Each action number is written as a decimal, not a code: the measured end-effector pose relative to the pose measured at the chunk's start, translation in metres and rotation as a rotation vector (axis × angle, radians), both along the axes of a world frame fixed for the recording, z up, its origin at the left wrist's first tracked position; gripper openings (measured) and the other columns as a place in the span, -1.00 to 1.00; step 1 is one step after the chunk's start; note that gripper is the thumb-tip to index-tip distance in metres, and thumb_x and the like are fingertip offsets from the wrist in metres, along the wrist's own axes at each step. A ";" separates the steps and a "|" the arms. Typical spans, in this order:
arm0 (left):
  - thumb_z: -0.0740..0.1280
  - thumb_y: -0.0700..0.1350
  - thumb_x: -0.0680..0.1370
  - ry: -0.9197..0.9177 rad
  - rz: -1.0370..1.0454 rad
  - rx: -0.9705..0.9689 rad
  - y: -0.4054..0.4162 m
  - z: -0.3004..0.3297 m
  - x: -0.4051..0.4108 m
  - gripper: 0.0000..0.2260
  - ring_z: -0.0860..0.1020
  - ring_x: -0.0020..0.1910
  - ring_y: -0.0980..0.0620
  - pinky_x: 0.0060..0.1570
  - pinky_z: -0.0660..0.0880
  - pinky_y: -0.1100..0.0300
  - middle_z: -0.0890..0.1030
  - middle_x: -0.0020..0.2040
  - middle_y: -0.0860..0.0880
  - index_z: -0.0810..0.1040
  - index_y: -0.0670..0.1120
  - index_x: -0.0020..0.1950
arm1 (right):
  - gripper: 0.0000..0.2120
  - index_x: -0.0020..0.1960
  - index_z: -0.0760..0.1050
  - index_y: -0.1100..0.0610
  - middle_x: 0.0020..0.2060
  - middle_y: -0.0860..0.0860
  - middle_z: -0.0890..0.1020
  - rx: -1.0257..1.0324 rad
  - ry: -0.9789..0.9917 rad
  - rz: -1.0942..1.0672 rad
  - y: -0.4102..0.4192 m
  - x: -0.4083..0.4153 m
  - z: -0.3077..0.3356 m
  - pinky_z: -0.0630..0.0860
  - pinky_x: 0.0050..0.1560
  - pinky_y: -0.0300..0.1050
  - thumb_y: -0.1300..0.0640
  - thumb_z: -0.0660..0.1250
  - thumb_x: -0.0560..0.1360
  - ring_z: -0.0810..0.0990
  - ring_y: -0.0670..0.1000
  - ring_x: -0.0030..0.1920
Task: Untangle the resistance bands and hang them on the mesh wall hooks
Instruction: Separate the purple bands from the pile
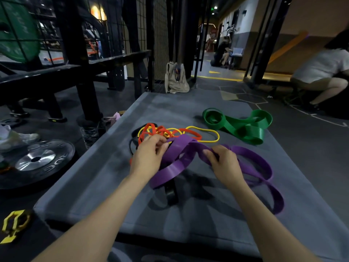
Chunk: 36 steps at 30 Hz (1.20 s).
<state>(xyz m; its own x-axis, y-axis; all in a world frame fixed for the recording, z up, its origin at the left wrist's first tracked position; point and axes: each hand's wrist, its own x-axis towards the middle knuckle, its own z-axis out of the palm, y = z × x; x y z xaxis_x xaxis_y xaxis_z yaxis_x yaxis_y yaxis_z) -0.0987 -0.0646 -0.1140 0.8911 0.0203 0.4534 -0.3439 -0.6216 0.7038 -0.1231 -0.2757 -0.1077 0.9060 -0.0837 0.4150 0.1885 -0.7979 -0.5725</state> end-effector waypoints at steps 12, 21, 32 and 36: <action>0.23 0.12 0.56 0.209 -0.017 -0.211 0.034 0.007 -0.008 -0.68 0.47 -0.41 0.01 -0.26 0.44 0.10 0.47 -0.43 0.03 0.40 -0.04 -0.30 | -0.80 0.10 0.61 0.08 -0.11 -0.04 0.55 0.035 -0.040 0.134 0.041 0.009 0.000 0.37 -0.11 -0.12 0.13 0.31 0.51 0.53 0.03 -0.01; 0.16 -0.13 0.55 0.282 -0.179 -0.133 0.063 0.007 -0.004 -0.68 0.41 0.25 0.06 0.23 0.26 0.28 0.43 0.25 -0.02 0.48 -0.11 0.27 | -0.74 0.07 0.63 0.12 -0.13 0.03 0.61 -0.060 -0.090 0.403 0.062 0.006 -0.003 0.51 -0.10 -0.03 0.10 0.31 0.43 0.58 0.07 -0.06; 0.49 -0.04 0.28 0.496 -0.424 -0.148 0.065 0.018 -0.019 -0.48 0.59 -0.12 0.16 -0.10 0.53 0.29 0.60 -0.04 0.05 0.44 0.19 0.20 | -0.82 0.02 0.64 0.19 -0.17 -0.14 0.52 0.154 -0.053 0.523 0.083 0.006 -0.001 0.47 0.00 -0.16 0.30 0.34 0.45 0.52 -0.09 -0.08; 0.50 -0.14 0.24 0.449 -0.414 -0.136 0.064 0.020 -0.021 -0.42 0.54 -0.16 0.20 -0.10 0.46 0.33 0.55 0.01 0.06 0.44 0.21 0.18 | -0.83 -0.01 0.65 0.25 -0.05 0.04 0.62 0.237 -0.019 0.600 0.085 0.003 0.000 0.50 0.10 -0.11 0.31 0.33 0.44 0.57 -0.02 0.03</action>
